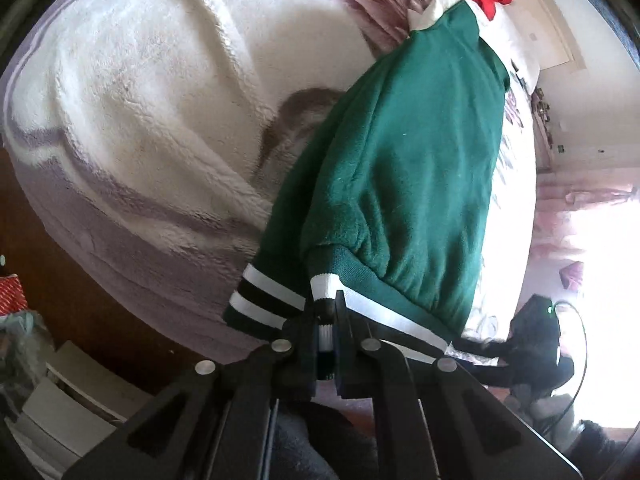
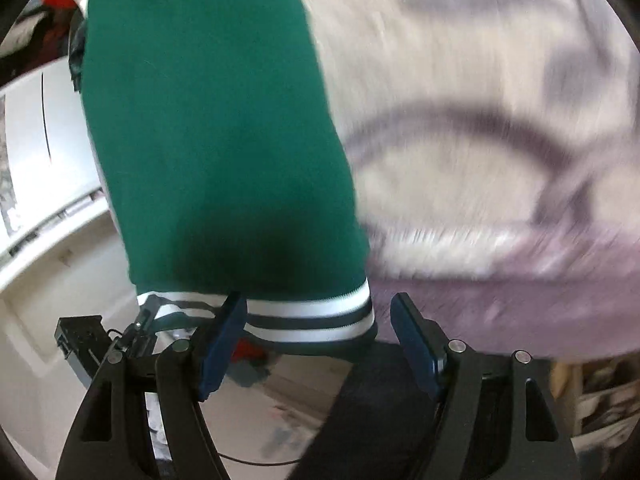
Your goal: Fold large clothes
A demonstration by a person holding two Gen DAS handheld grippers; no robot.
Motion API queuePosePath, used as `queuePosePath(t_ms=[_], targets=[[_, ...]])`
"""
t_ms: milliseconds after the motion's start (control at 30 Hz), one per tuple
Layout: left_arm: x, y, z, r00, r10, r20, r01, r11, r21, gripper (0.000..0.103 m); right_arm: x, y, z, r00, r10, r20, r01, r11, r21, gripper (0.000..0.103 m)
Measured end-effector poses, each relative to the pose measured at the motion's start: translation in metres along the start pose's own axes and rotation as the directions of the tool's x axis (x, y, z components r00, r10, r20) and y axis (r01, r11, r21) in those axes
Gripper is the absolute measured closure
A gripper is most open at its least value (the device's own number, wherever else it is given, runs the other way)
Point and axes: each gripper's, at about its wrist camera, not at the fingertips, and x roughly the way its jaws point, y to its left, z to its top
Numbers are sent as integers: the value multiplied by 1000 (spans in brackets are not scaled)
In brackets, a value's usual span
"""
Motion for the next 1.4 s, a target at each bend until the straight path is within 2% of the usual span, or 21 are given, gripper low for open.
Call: queuePosePath(t_ms=[33,67,133,233,300,433,467,533,567,667,700,733,767,833,900,1000,1100,1133,1267,1333,1400], targets=[[2,1,1,1000,8,0,-8,1000,3,100,6,-2,-5,1000,22,12,-22,1000,3,76],[1,3,5,1000,13,7,-13,1000,1,100,11,-3,-9,1000,-4,30,4,1000,7,85],[0,5,9,1000,8,19,-8,1000,-9,100,10,-3,-21,999,8,53,-9,1000,16,94],[17,18,2,1000,24,-8,-24,1000,1,99,3,4,-30,998,-10,59,13,999,-53,97],[51,45,-4,997,52,-54,-54,998,-36,98,18,-12,-23,998,-42,39,42,999,-17,97],[59,49,-1,994,54,-94,-60,997,-57,96,43,-12,-8,994,-105,-41,104,994,-36,95],[53,43,0,993,64,-104,-69,997,-42,94,42,-5,-8,991,-118,-58,114,992,-61,90],[30,29,0,992,49,-112,-53,998,-27,94,33,7,-11,989,-130,-66,122,986,-116,90],[19,23,0,993,42,-113,-46,999,-27,93,23,13,-14,989,-136,-57,125,980,-155,84],[-15,1,6,994,-10,-105,6,999,-41,74,-13,22,-16,996,-85,4,84,979,-185,48],[-23,-9,13,995,-46,-90,43,998,-40,58,-29,26,-14,998,-55,31,60,981,-186,45],[-29,-21,22,994,-84,-69,82,996,-33,47,-44,30,-11,998,-22,66,34,981,-189,45],[-28,-31,33,993,-102,-58,100,995,-29,44,-56,33,-7,996,-5,92,23,981,-191,44],[-31,-62,66,989,-145,-21,145,989,0,44,-82,43,7,986,36,162,-4,980,-199,39],[-26,-91,99,988,-154,11,153,986,63,44,-110,52,34,968,82,237,-34,979,-200,38],[-6,-128,154,989,-140,50,130,978,160,44,-139,62,78,939,96,331,-42,985,-166,38],[37,-158,223,989,-128,69,109,967,231,44,-157,75,127,909,105,403,-57,990,-128,38],[57,-170,254,992,-107,73,85,962,259,44,-162,78,141,901,109,420,-62,990,-123,38],[108,-190,328,996,-42,82,11,940,341,44,-195,110,223,862,83,500,-38,994,-100,38],[140,-206,353,997,20,81,-52,910,411,44,-197,122,250,849,71,524,-25,995,-95,38],[165,-221,366,998,21,56,-46,868,494,44,-199,134,287,834,64,548,-13,995,-96,38]])
